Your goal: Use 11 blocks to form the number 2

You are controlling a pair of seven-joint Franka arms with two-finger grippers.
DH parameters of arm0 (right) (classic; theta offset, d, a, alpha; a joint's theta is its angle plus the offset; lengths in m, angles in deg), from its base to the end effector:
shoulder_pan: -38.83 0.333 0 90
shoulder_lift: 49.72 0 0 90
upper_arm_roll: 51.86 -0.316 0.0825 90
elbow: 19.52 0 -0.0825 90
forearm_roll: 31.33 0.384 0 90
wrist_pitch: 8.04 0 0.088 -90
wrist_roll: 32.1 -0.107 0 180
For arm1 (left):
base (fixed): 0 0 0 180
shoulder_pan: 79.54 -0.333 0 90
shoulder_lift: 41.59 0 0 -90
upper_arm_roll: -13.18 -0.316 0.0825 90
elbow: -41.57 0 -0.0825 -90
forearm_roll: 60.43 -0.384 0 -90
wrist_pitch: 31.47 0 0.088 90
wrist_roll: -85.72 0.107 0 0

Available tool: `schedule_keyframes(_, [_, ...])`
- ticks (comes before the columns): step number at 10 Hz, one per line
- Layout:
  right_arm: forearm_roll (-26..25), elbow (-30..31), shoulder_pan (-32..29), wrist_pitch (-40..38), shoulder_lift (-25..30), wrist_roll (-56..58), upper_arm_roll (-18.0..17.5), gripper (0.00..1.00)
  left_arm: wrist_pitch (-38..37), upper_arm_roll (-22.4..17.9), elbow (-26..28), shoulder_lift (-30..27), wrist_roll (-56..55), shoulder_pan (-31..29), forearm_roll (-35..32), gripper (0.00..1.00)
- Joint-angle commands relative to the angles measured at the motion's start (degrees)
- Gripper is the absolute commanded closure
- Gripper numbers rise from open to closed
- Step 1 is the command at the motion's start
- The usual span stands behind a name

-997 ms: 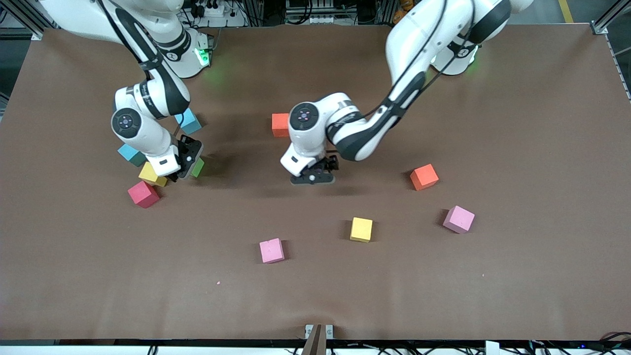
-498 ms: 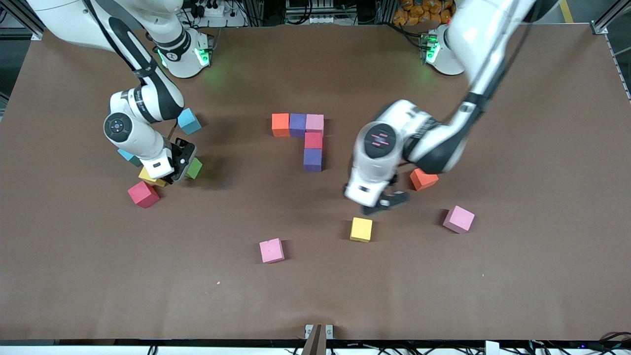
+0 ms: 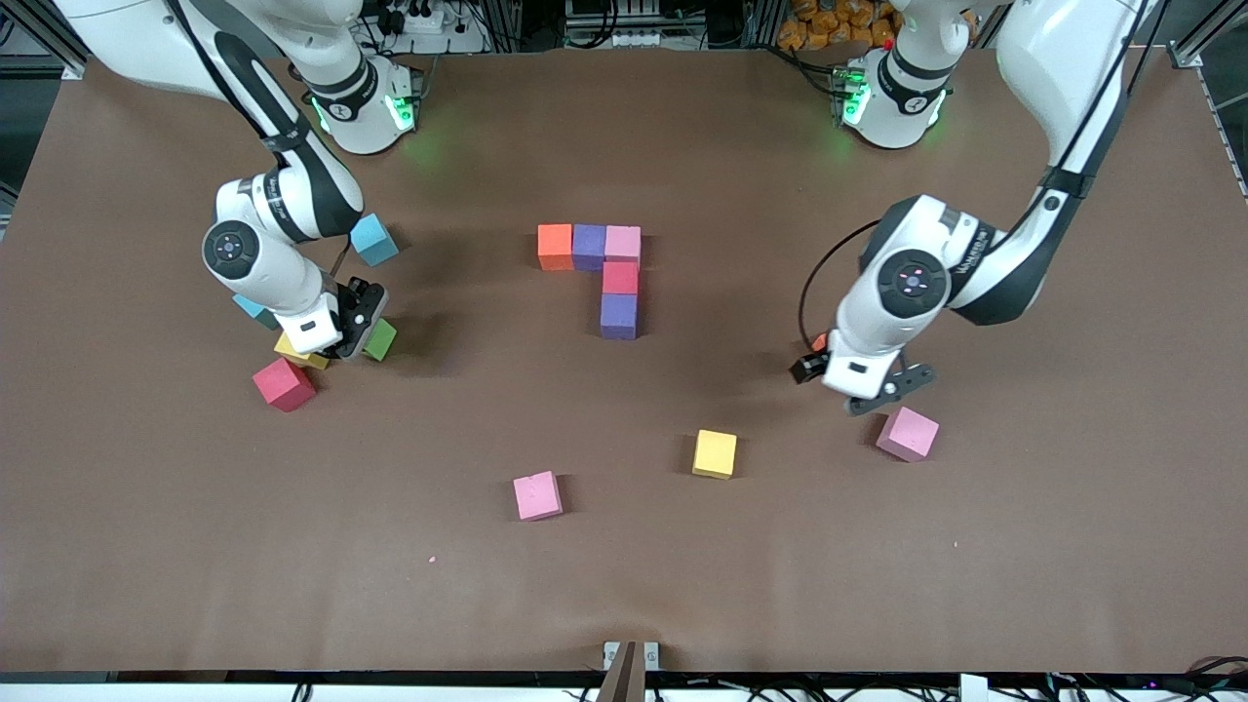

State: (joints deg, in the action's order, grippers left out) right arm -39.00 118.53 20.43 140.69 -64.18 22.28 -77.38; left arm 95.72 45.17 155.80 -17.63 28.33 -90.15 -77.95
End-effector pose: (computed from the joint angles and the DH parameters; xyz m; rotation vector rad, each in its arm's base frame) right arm 0.4880 0.0702 0.2158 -2.5684 -1.7178 0.0251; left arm 0.5589 -0.1979 0.2697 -2.9807 -0.6889 0.1183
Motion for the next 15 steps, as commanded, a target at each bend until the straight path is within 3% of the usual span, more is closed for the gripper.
schedule_keyframes(1, [1.0, -1.5, 0.6, -2.7, 4.8, -1.9, -5.8, 0.77, 6.4, 1.0, 8.5, -3.4, 1.0, -3.5, 0.9, 0.0])
schedule_keyframes(3, [1.2, -3.6, 5.5, -2.1, 5.3, -4.1, -7.4, 0.77, 14.4, 0.9, 14.5, -3.3, 1.5, -3.5, -1.4, 0.0])
schedule_keyframes(6, [3.2, -6.6, 15.8, -2.2, 4.4, -10.1, -7.0, 0.77, 16.2, 0.9, 15.7, -2.0, 1.4, -3.3, -2.8, 0.0])
schedule_keyframes(7, [4.7, -7.9, 21.1, -2.3, 3.0, -12.1, -5.8, 0.77, 16.2, 0.9, 15.7, -1.6, 1.4, -3.4, -4.3, 0.0])
schedule_keyframes(9, [4.8, -14.1, 28.9, -3.0, -2.7, -13.2, 0.0, 0.77, 16.1, 0.7, 15.3, -1.0, 1.4, -3.6, -6.5, 0.0])
schedule_keyframes(11, [4.6, -19.4, 34.5, -3.2, -7.8, -17.5, 2.2, 0.77, 16.1, 0.7, 15.1, -0.4, 1.5, -4.3, -7.1, 0.0])
schedule_keyframes(13, [4.0, -26.0, 40.3, -9.6, -11.6, -20.9, 5.8, 0.78, 16.1, 0.4, 14.0, 0.5, 1.5, -4.5, -7.1, 0.0])
schedule_keyframes(15, [3.9, -26.7, 43.2, -9.9, -12.6, -19.9, 8.0, 0.78, 16.1, 0.4, 13.1, 1.4, 1.3, -4.6, -7.1, 0.0])
